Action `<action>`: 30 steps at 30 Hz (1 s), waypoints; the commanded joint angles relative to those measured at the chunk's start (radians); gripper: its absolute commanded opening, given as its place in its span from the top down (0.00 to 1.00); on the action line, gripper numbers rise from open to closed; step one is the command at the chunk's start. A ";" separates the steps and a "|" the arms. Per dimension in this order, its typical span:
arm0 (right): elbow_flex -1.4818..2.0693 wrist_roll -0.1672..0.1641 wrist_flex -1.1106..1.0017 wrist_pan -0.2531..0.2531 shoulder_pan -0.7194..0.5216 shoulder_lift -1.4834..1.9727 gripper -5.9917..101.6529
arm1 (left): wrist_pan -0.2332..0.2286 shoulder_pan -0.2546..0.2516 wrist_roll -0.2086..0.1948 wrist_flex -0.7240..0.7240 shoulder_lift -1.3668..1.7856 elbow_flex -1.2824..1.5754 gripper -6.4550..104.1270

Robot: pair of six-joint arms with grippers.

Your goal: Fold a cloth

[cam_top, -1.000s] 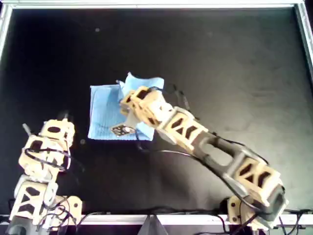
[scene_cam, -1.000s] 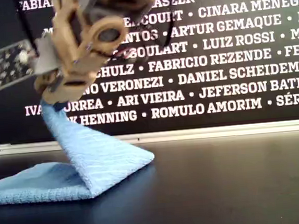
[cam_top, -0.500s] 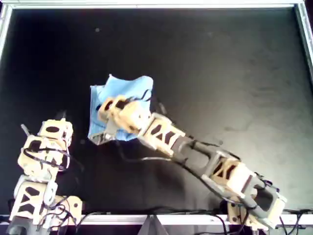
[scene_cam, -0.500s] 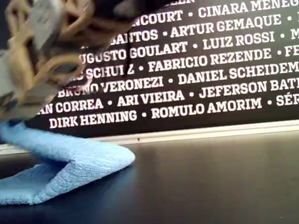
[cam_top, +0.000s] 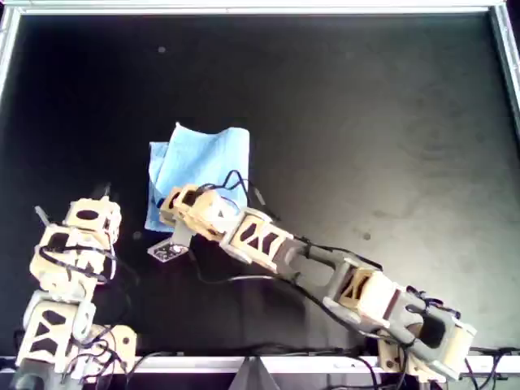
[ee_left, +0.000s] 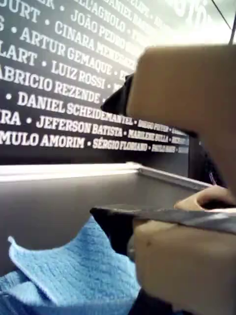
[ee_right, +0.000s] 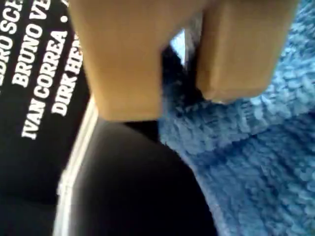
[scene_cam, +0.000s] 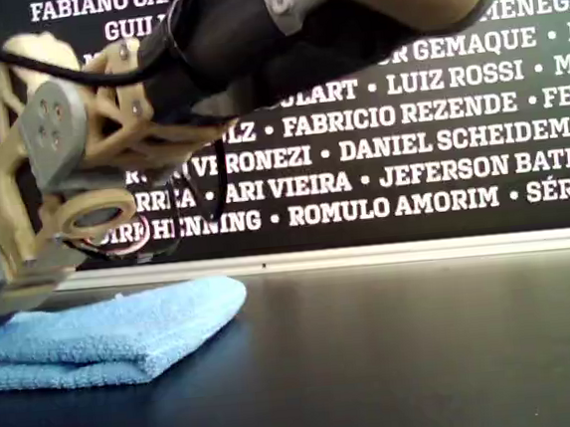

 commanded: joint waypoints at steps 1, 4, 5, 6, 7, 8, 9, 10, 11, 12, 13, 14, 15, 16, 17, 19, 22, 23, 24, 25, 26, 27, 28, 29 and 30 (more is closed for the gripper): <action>-0.089 0.008 -0.025 0.005 0.005 0.037 0.55 | -0.008 0.028 0.005 -0.005 0.018 -0.011 0.35; -0.089 0.008 -0.025 0.005 -0.003 0.038 0.54 | -0.008 0.028 0.005 -0.005 0.017 -0.011 0.35; -0.089 0.008 -0.025 0.005 -0.005 0.046 0.54 | -0.008 0.028 0.005 -0.005 0.017 -0.011 0.35; -0.080 0.008 -0.025 0.005 -0.006 0.060 0.54 | -0.008 0.028 0.005 -0.005 0.017 -0.011 0.35; -0.078 0.008 -0.023 0.003 -0.008 0.066 0.54 | -0.008 0.028 0.005 -0.005 0.017 -0.011 0.35; -0.089 0.008 -0.011 0.003 -0.008 0.069 0.54 | -0.008 0.028 0.005 -0.005 0.017 -0.011 0.35; -0.089 0.008 -0.006 0.003 -0.008 0.075 0.54 | -0.008 0.028 0.005 -0.005 0.017 -0.011 0.35; -0.089 0.000 -0.005 0.003 -0.008 0.094 0.54 | -0.008 0.028 0.005 -0.005 0.017 -0.011 0.35; -0.071 -0.006 -0.003 0.003 -0.008 0.126 0.54 | -0.008 0.028 0.005 -0.005 0.017 -0.011 0.35; -0.066 -0.008 0.000 0.003 -0.008 0.161 0.54 | -0.008 0.028 0.005 -0.005 0.017 -0.011 0.35; -0.060 -0.008 0.011 0.003 -0.008 0.192 0.54 | -0.008 0.028 0.005 -0.005 0.017 -0.011 0.35; -0.051 -0.009 0.035 0.003 -0.006 0.222 0.54 | -0.008 0.028 0.005 -0.005 0.017 -0.011 0.35; -0.038 -0.009 0.067 0.003 -0.003 0.250 0.54 | -0.008 0.028 0.005 -0.005 0.017 -0.011 0.35; -0.028 -0.009 0.101 0.003 0.000 0.278 0.54 | -0.008 0.028 0.005 -0.005 0.017 -0.011 0.35; -0.018 -0.009 0.138 0.003 0.002 0.305 0.54 | -0.008 0.028 0.005 -0.005 0.017 -0.011 0.35; -0.003 -0.009 0.218 0.003 0.002 0.354 0.54 | -0.008 0.028 0.005 -0.005 0.017 -0.011 0.35; 0.018 -0.009 0.322 0.003 0.003 0.399 0.54 | -0.008 0.028 0.005 -0.005 0.017 -0.011 0.35; 0.018 -0.009 0.345 0.003 0.003 0.402 0.54 | -0.008 0.028 0.005 -0.005 0.017 -0.011 0.35; 0.018 -0.009 0.362 0.003 0.003 0.403 0.54 | -0.008 0.028 0.005 -0.005 0.017 -0.011 0.35; 0.018 -0.009 0.376 0.003 0.003 0.403 0.54 | -0.008 0.028 0.005 -0.005 0.017 -0.011 0.35; 0.020 -0.009 0.391 0.003 -0.003 0.405 0.54 | -0.008 0.028 0.005 -0.005 0.017 -0.011 0.35; 0.020 -0.009 0.410 0.003 -0.012 0.410 0.54 | -0.008 0.028 0.005 -0.005 0.017 -0.011 0.35; 0.018 -0.009 0.430 0.003 -0.023 0.416 0.54 | -0.008 0.028 0.005 -0.005 0.017 -0.011 0.35; 0.018 -0.009 0.449 0.003 -0.040 0.437 0.54 | -0.008 0.028 0.005 -0.005 0.017 -0.011 0.35; 0.018 -0.009 0.471 0.003 -0.066 0.463 0.54 | -0.008 0.028 0.005 -0.005 0.017 -0.011 0.35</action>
